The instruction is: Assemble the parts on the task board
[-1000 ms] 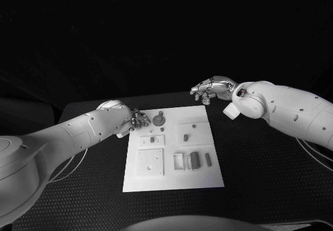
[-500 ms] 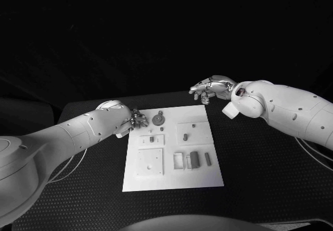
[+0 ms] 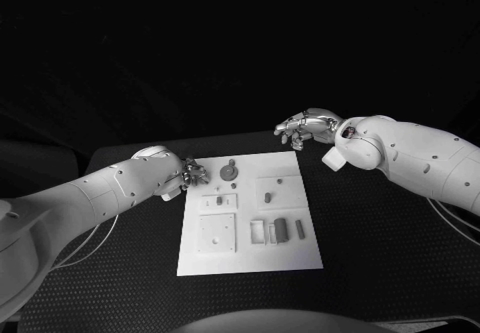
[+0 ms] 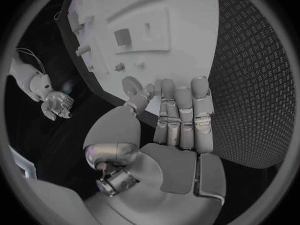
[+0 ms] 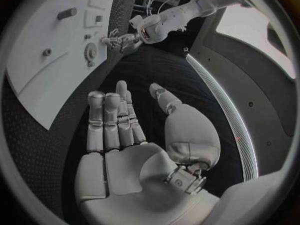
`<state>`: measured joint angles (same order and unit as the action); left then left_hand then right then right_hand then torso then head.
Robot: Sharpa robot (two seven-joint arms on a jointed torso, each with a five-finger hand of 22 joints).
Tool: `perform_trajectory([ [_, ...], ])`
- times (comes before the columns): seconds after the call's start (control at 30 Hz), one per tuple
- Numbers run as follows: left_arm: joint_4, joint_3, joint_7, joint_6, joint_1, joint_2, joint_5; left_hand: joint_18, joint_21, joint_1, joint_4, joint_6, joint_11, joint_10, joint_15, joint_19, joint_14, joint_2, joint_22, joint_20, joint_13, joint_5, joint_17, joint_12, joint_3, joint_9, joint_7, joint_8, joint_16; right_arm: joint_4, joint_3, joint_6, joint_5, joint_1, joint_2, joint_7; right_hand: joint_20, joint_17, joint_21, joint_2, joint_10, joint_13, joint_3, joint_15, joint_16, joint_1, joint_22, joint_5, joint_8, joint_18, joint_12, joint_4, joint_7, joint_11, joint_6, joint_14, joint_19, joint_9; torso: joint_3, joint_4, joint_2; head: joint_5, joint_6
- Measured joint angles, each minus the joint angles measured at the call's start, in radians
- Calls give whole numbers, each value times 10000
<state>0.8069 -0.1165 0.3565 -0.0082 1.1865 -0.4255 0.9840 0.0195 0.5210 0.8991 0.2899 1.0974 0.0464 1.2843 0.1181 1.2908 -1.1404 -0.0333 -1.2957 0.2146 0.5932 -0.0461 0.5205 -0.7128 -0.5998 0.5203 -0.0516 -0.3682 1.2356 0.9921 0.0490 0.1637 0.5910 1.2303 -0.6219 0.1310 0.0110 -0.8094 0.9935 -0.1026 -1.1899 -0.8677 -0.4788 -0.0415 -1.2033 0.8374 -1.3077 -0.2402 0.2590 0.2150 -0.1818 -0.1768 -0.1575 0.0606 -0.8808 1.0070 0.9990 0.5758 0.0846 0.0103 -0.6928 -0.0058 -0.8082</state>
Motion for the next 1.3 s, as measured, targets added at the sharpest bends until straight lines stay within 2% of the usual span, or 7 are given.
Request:
perform_trajectory([
  [0.03, 171, 0, 29, -29, 18, -135, -75, 1, 61, 36, 2, 53, 0, 0, -1, 1, -1, 36, -48, 2, 31, -36, 15, -68, -44, 0, 16, -1, 50, 2, 0, 0, 0, 0, -10, -1, 0, 0, 0, 0, 0, 0, 0, 0, 0, 0, 0, 0, 0, 0, 0, 0, 10, 0, -10, 0, 0, 0, -3, 1, 3, 0, 0],
  [0.17, 776, -6, 128, -167, 149, -533, -335, 1, 188, 41, -26, 176, 35, 35, 17, 93, -54, 41, -125, 19, 136, -592, 20, -228, -115, 0, 71, -4, 192, 10, 0, 0, 1, 0, -40, -4, 1, 0, 0, 0, 0, 0, 0, 0, 0, 0, -1, 0, 0, 0, 0, 0, 11, 0, -12, 0, 0, -1, -7, 11, 5, -3, 12],
  [0.47, 2425, -2, 339, -487, 334, -1459, -749, 0, 260, 41, -39, 216, 37, 36, 2, 127, -71, 41, -124, 50, 168, -649, 19, -337, -131, 0, 112, -7, 253, -3, -1, -1, 4, 0, -81, -13, 2, 8, 0, 0, 0, 0, -28, -1, 0, 0, 0, 0, 0, 0, 0, -29, 12, 0, -13, -1, -1, 8, -13, 23, 2, 26, 1],
  [0.9, 3392, -84, 573, -862, 331, -1773, -794, -1, 305, 79, -51, 278, 43, 42, 14, 165, -97, 80, -122, 55, 215, -702, 29, -425, -153, -1, 176, -7, 344, 25, -1, 0, 6, 0, -145, -26, 4, 7, 0, 0, 0, -1, -29, -15, 0, 0, 0, 0, 0, 0, 0, -28, 13, 0, -14, -15, -2, 7, -12, 23, -14, 118, -45],
  [0.97, 3483, -129, 594, -894, 324, -1803, -778, 0, 317, 79, -50, 278, 43, 43, 6, 173, -107, 79, -122, 64, 219, -701, 30, -425, -153, -1, 177, -7, 345, 33, -1, 1, 6, 0, -154, -29, 4, 7, 0, 0, 0, -1, -29, -15, 0, 0, 0, 0, 0, -1, 0, -28, 13, 0, -14, -15, -3, 7, -12, 17, -13, 133, -51],
  [1.2, 3649, -513, 680, -938, 256, -1902, -492, 0, 382, 79, -48, 353, 72, 71, 15, 195, -123, 79, -121, 54, 251, -696, 40, -490, -154, -5, 187, -7, 408, 40, -1, 1, 7, 0, -172, -33, 6, 7, 0, 0, 0, -1, -28, -14, 0, 0, 0, 0, 0, 0, 0, -28, 14, 0, -14, -14, -4, 5, 0, -2, -13, 161, -75],
  [1.3, 3696, -634, 725, -936, 196, -1944, -360, 0, 421, 79, -48, 374, 73, 72, 14, 214, -129, 80, -121, 72, 271, -692, 51, -558, -153, -6, 207, -7, 492, 36, -1, 1, 7, 0, -172, -34, 6, 7, 0, 0, 0, -1, -28, -13, 0, 0, -1, 0, 0, -1, 0, -28, 14, 0, -15, -13, -5, 5, 3, -6, -13, 167, -90],
])
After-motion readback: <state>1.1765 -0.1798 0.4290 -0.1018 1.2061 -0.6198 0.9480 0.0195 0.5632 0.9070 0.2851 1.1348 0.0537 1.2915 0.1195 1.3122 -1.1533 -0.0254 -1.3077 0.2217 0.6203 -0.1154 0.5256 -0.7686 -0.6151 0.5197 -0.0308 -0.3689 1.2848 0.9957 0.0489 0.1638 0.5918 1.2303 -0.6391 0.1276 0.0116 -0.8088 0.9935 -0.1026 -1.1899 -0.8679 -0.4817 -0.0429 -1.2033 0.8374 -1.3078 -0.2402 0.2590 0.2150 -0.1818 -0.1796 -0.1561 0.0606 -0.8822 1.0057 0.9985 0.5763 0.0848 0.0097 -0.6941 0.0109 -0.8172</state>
